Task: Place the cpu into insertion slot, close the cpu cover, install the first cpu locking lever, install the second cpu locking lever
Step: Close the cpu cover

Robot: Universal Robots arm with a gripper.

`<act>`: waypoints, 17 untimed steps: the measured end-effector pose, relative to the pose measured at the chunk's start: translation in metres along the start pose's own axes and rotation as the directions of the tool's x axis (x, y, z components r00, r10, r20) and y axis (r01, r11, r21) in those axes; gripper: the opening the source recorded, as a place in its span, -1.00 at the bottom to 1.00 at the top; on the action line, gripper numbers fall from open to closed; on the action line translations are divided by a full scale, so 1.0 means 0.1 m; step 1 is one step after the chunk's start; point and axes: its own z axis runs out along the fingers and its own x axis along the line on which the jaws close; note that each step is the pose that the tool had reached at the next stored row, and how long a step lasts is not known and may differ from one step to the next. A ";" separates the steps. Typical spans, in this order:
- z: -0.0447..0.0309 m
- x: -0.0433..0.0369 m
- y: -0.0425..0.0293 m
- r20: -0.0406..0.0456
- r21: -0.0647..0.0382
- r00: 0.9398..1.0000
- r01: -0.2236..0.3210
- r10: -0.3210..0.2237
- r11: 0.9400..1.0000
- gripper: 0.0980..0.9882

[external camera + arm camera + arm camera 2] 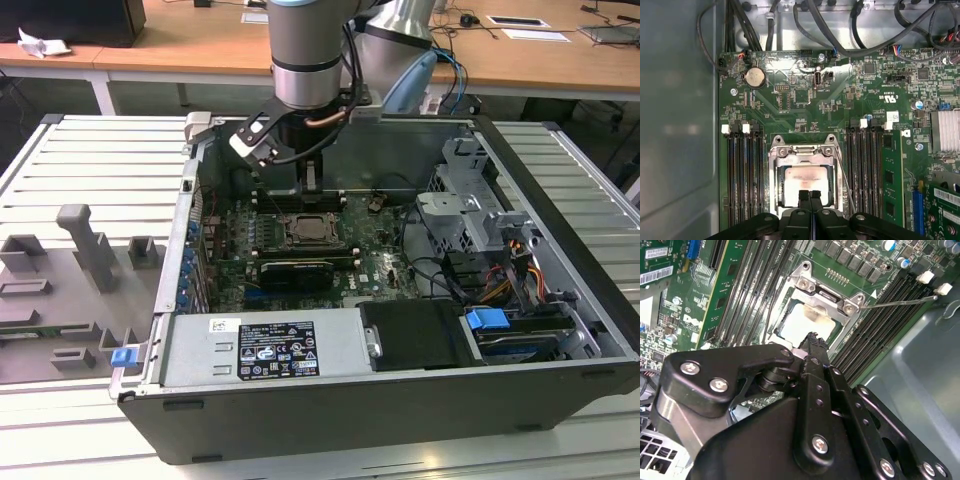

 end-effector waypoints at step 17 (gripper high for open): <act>0.001 -0.004 -0.150 0.000 0.000 1.000 0.000 0.000 1.000 -0.98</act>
